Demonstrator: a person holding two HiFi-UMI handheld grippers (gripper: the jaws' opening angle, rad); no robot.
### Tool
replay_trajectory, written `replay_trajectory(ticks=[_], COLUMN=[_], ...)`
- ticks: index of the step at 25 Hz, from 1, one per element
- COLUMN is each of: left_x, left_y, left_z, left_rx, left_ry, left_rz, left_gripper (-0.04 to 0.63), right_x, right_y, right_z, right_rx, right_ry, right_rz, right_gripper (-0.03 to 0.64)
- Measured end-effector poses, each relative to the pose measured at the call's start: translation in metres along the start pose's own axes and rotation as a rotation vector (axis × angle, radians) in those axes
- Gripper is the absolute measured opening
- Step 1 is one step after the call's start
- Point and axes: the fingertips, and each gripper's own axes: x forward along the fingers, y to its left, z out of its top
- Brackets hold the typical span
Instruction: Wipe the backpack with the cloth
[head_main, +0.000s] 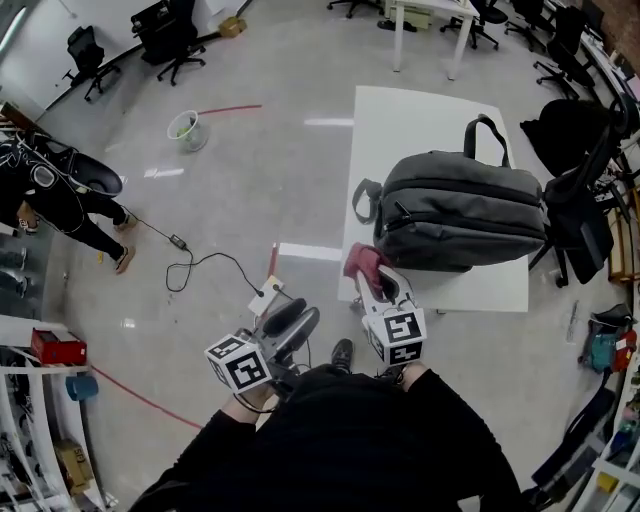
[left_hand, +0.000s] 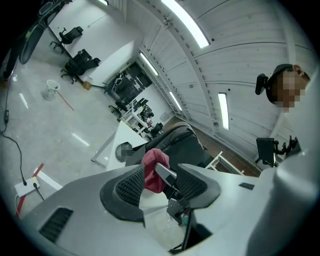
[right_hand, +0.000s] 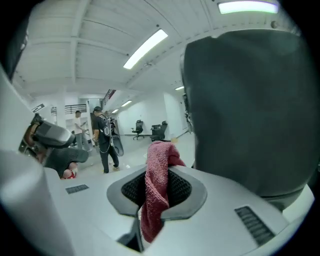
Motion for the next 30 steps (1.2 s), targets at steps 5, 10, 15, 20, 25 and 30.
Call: replay_trajectory(ticks=[5, 10, 15, 20, 25, 30], left_x=[0.001, 0.034, 0.074, 0.106, 0.126, 0.149], left_y=[0.006, -0.022, -0.065, -0.089, -0.106, -0.135], left_z=[0.003, -0.017, -0.039, -0.03, 0.026, 0.058], left_rx=[-0.009, -0.009, 0.02, 0.232, 0.596, 0.793], left_ry=[0.003, 0.044, 0.092, 0.085, 0.001, -0.062], left_rz=[0.01, -0.038, -0.092, -0.049, 0.127, 0.17], left_gripper=[0.213, 0.213, 0.213, 0.213, 0.215, 0.249], right_x=[0.001, -0.045, -0.112, -0.184, -0.224, -0.2], right_y=[-0.012, -0.091, -0.169, -0.245, -0.297, -0.277], right_z=[0.002, -0.016, -0.032, -0.048, -0.065, -0.073], right_rx=[-0.054, -0.006, 0.07, 0.135, 0.229, 0.25], right_ry=[0.016, 0.033, 0.028, 0.009, -0.017, -0.015], right_rz=[-0.025, -0.182, -0.326, -0.468, -0.556, -0.464], right_gripper=[0.066, 0.066, 0.066, 0.066, 0.066, 0.066])
